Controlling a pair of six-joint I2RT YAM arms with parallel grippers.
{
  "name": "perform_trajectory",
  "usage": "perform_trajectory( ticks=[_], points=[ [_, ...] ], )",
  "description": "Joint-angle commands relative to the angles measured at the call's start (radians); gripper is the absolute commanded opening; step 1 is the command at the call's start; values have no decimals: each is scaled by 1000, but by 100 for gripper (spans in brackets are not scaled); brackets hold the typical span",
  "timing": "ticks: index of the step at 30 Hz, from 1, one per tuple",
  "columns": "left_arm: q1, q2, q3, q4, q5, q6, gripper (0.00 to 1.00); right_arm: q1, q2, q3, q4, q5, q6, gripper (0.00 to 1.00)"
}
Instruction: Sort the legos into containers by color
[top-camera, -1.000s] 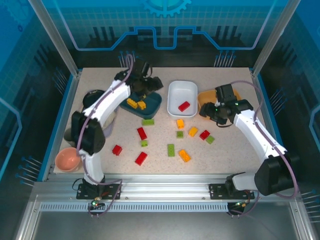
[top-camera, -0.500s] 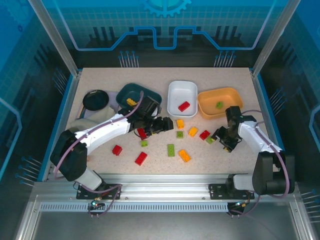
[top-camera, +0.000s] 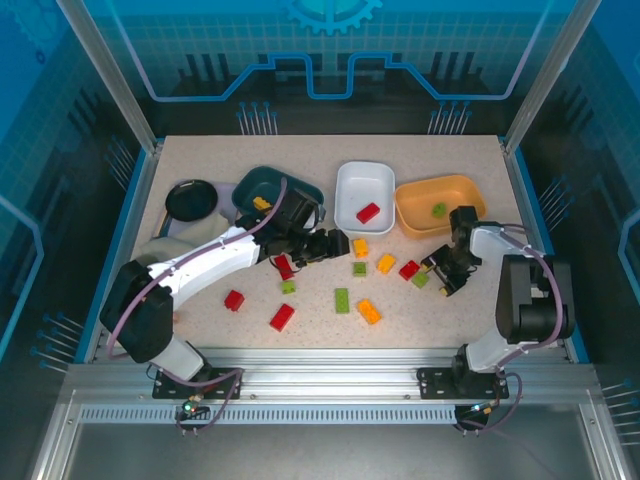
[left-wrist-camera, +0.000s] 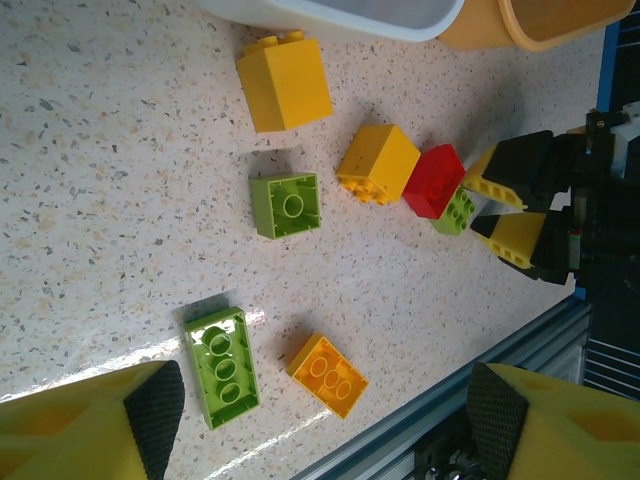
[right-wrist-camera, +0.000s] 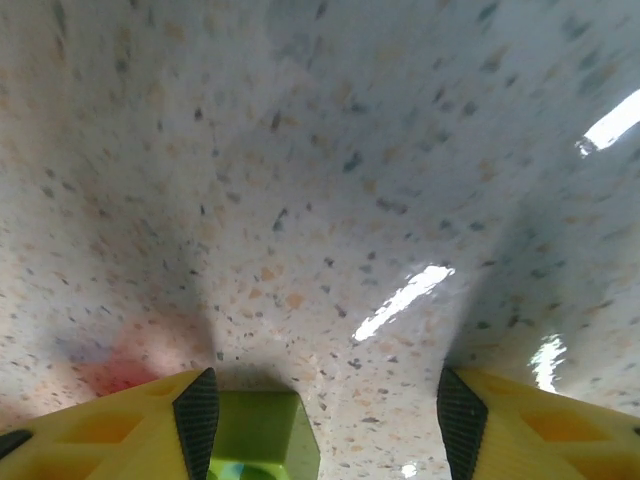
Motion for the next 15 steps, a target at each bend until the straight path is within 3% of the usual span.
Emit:
perform_trajectory(
  ticks=[1,15],
  points=[
    [-2,-28,18,-5,8,30,78,59,5,6,4,-49,46,62],
    [-2,-63,-42,7,24,28,78,184,-83,-114,-13,-93,33,63]
  ],
)
